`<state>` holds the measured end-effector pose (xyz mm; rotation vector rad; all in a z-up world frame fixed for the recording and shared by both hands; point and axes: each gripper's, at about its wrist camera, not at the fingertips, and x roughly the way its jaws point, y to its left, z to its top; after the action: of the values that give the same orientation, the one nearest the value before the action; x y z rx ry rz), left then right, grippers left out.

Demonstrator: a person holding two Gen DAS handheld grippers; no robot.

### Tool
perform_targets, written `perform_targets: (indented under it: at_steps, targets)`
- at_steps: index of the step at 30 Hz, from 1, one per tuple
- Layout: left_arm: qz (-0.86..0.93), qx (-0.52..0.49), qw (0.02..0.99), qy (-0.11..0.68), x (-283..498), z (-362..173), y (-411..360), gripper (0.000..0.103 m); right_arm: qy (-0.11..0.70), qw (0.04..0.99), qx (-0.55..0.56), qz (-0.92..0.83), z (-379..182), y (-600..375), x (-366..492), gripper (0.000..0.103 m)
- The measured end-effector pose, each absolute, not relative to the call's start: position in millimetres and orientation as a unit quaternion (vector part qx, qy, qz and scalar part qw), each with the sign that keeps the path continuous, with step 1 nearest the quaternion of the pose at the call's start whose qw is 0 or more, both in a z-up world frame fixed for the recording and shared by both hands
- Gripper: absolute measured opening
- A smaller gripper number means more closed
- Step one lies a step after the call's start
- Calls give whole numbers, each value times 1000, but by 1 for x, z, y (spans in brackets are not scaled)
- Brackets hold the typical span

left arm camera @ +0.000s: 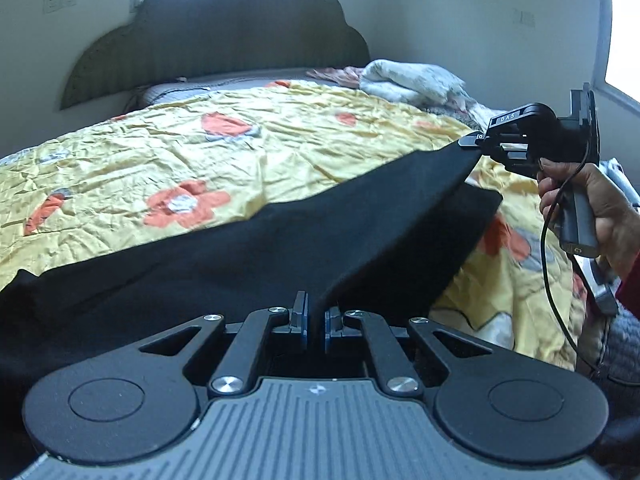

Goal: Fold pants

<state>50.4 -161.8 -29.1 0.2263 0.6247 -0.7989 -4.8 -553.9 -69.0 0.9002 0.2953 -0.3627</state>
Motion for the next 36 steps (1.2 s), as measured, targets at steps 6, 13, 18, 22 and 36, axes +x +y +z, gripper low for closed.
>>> perform_targets:
  at_steps: [6,13,18,22,36]
  targets:
    - [-383,116,861,313,52,-35,-163,7,158,861,440,-197,-84,-551,-19,4]
    - [-382,125,860,315,50,-37,-164,7,173,855,440,-212,-96,-547,-29,4]
    - [-382,134,855,324,50,-42,-167,7,183,857,429,-221,-95,-546,-34,4]
    - [-383,147,853,322,48,-44,-169,7,187,853,429,-230,-101,-550,-37,4]
    - [-388,155,848,327,47,-44,-170,8,201,850,424,-240,-104,-548,-38,4]
